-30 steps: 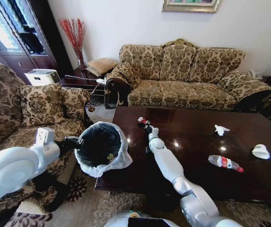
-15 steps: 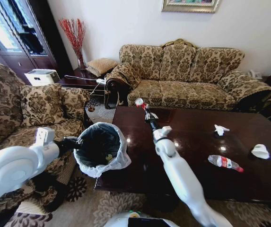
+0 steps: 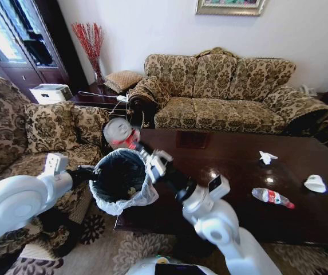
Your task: Move to the front of the table and place the trash on the table into the trash bin.
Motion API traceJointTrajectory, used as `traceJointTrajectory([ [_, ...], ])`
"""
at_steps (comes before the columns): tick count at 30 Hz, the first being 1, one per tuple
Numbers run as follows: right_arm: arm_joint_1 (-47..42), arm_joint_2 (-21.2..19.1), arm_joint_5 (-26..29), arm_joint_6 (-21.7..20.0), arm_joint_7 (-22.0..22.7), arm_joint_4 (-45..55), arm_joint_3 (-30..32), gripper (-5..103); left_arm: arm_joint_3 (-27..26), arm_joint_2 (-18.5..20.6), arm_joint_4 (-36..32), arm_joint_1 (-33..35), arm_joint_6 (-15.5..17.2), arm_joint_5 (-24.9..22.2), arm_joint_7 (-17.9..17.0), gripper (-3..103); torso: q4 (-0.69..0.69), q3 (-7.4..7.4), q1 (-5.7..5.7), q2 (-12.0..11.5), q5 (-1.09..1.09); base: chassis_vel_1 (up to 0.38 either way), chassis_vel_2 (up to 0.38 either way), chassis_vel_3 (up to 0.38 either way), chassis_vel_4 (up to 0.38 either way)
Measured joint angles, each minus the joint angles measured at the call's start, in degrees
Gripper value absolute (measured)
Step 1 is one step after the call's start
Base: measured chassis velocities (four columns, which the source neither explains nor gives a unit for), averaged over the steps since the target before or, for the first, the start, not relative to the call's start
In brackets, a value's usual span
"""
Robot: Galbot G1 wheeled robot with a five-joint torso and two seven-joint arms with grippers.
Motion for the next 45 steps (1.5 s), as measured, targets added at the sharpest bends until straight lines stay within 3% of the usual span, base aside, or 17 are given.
traceJointTrajectory([
  [7,-1.3,-0.3,-4.1,0.4,0.1,-1.8,-0.5,-1,0.0,-0.5,-0.5,0.1,0.1,-0.1,0.0,0,0.0,0.01,0.0,0.0,0.0,0.0,0.0,0.0,0.0],
  [10,-1.1,-0.1,-5.3,0.5,0.8,-3.0,-1.2,8,0.0,-0.5,-0.9,0.1,0.1,-0.1,-0.1,0,0.0,0.01,0.01,0.0,0.0,0.0,0.0,0.0,0.0],
  [13,-0.9,0.1,-5.5,0.6,0.6,-3.8,-1.5,25,-0.4,-0.7,-1.0,0.3,0.1,-0.2,-0.1,0,0.0,0.01,0.01,0.0,0.0,0.0,0.0,0.0,0.0],
  [19,-0.6,0.6,-5.7,1.0,0.3,-4.2,-1.5,41,-0.4,-1.1,-1.0,0.4,0.1,-0.2,-0.1,0,0.0,0.01,0.01,0.0,0.0,0.0,0.0,0.0,0.0],
  [22,-0.6,1.0,-6.6,2.7,-0.1,-3.7,0.4,57,-0.3,-1.3,-0.9,0.4,0.1,-0.2,-0.1,0,0.0,0.01,0.01,0.0,0.0,0.0,0.0,0.0,0.0],
  [23,-0.6,1.0,-6.6,2.7,-0.1,-3.7,0.4,57,-0.3,-1.3,-0.9,0.4,0.1,-0.2,-0.1,0,0.0,0.01,0.01,0.0,0.0,0.0,0.0,0.0,0.0],
  [24,-0.7,1.3,-7.8,3.9,-0.7,-3.6,1.6,57,-0.3,-1.3,-0.8,0.4,0.1,-0.2,-0.1,0,0.0,0.01,0.01,0.0,0.0,0.0,0.0,0.0,0.0],
  [25,-1.0,3.0,-12.8,7.2,-1.6,-3.9,5.9,68,-0.4,-1.6,-0.6,0.5,0.2,-0.1,-0.2,0,0.0,0.01,0.01,0.0,0.01,0.0,0.0,0.0,0.0],
  [27,-1.4,3.5,-14.4,7.8,-1.5,-4.1,7.7,68,-0.5,-1.6,-0.6,0.5,0.3,-0.1,-0.2,0,0.01,0.01,0.01,0.0,0.01,0.0,0.0,0.0,0.0],
  [28,-2.4,4.4,-17.5,7.5,-0.2,-4.5,11.4,68,-0.6,-1.7,-0.5,0.6,0.4,0.0,-0.2,0,0.02,0.01,0.01,0.0,0.01,0.0,0.0,0.0,0.0],
  [29,-4.0,4.8,-20.1,6.8,2.8,-5.6,15.4,79,-0.7,-1.7,-0.4,0.6,0.4,0.0,-0.3,0,0.01,0.01,0.01,0.0,-0.01,0.0,0.0,0.0,0.0],
  [30,-5.4,5.0,-21.2,6.6,4.7,-6.8,17.9,79,-0.7,-1.6,-0.3,0.5,0.4,0.0,-0.3,0,0.01,0.01,0.01,0.0,-0.01,0.0,0.0,0.0,0.0],
  [31,-6.1,5.1,-21.6,6.5,5.6,-7.6,19.6,90,-0.8,-1.5,-0.3,0.4,0.4,0.0,-0.2,0,0.0,0.01,0.01,0.0,0.01,0.0,0.0,0.0,0.0],
  [34,-8.7,4.6,-21.1,5.3,8.0,-9.5,25.6,98,-0.8,-1.2,-0.2,0.1,0.4,0.0,-0.2,0,-0.02,0.01,0.01,0.0,0.02,0.0,0.0,0.0,0.0],
  [37,-10.4,4.4,-18.1,4.3,10.0,-9.7,30.0,100,-0.7,-1.0,-0.1,-0.1,0.3,0.0,-0.1,0,-0.02,0.01,0.01,0.0,0.01,0.0,0.0,0.0,0.0],
  [45,-14.1,6.8,-16.3,3.5,12.3,-9.0,33.4,100,-0.3,-2.2,-1.1,0.0,0.1,0.1,-0.3,0,0.01,0.01,0.01,0.0,-0.01,-0.038,-0.033,0.051,0.04],
])
